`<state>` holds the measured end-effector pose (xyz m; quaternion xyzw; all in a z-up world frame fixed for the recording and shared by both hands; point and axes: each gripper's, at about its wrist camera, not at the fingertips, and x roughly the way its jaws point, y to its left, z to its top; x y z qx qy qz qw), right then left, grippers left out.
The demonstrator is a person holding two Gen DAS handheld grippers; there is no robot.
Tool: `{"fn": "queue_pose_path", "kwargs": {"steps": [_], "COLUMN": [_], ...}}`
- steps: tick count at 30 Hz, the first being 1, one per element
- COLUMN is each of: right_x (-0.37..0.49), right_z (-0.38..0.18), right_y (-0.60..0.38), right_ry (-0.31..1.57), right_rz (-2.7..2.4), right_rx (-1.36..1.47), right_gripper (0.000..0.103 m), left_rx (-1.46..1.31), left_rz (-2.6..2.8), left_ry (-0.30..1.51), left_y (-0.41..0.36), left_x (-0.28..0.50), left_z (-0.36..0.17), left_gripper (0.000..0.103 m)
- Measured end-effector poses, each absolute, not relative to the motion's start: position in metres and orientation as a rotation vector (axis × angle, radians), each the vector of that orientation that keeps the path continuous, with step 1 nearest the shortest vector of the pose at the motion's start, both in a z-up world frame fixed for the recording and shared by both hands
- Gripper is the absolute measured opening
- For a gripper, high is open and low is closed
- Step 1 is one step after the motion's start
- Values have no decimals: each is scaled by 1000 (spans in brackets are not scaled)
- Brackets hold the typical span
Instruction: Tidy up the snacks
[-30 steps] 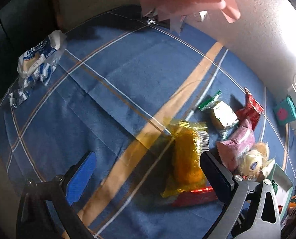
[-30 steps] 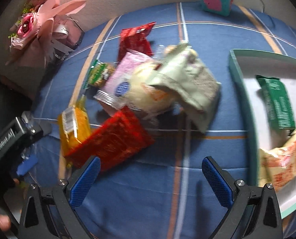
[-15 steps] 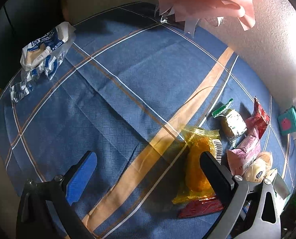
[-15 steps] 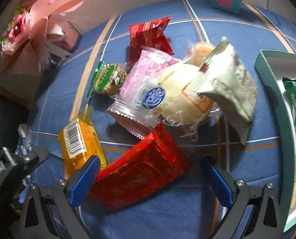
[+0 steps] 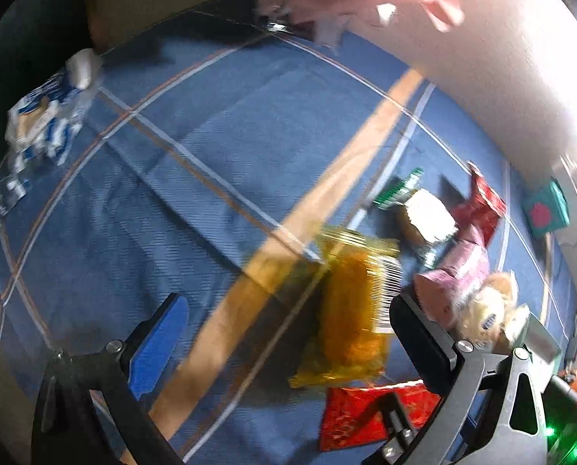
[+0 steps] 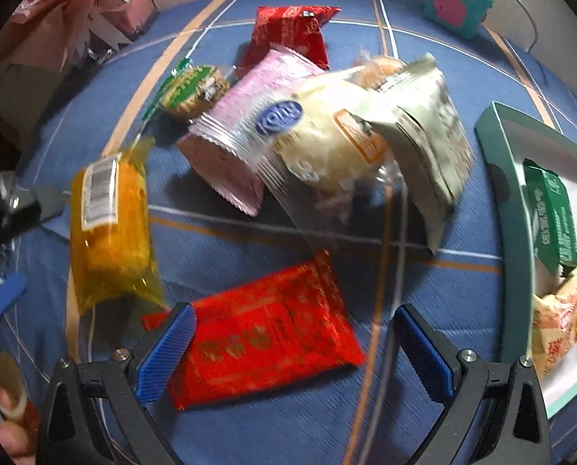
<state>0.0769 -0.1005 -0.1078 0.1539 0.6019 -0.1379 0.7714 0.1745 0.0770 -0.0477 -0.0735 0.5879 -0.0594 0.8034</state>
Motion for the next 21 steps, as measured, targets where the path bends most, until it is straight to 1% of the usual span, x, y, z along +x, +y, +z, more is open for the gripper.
{"fn": "queue_pose_path", "kwargs": {"steps": [5,6,7,8,9,10,11,12,14,16,21], "right_x": [61,60,58,57,55,54,49,47,53,58,75], "right_z": [-108,-108,-107,-107,-107,-107,-106,-104,-105,-106,-110], "right_y": [-113,-115,-117,-119,-121,-121,-124,-123,-118,-116,-112], "right_ry": [1314,1316,1319,1322,1322,1318,1315,1309,1297,1284,1253], "right_rz": [-298,-297,-292,-289,-285,-277,-273,-276,-288,-297,-334], "right_rx": [338,346,354,359,362,365,367,368,367,359,343], "right_gripper": [103,103,103,103,103,103,103,103,103,103,103], "left_rx": [-104,-97,-94,-92,-91,-93,-93,-92,-105,-118,-124], "left_rz": [-199,-206,-215,-224,-231,-235,-238,-244,-259,-272,-252], "left_ry": [1265,1264,1265,1265,1267,1269,1271,1273,1274,1273,1276], "left_y": [55,52,50,49,47,47,46,45,45,44,48], "left_x": [174,173,174,174,175,175,175,175,175,175,176], "left_z": [-50,-51,-51,-52,-52,-53,-54,-55,-55,-54,-52], "left_gripper": [103,102,100,90,83,73,68,64,50,40,40]}}
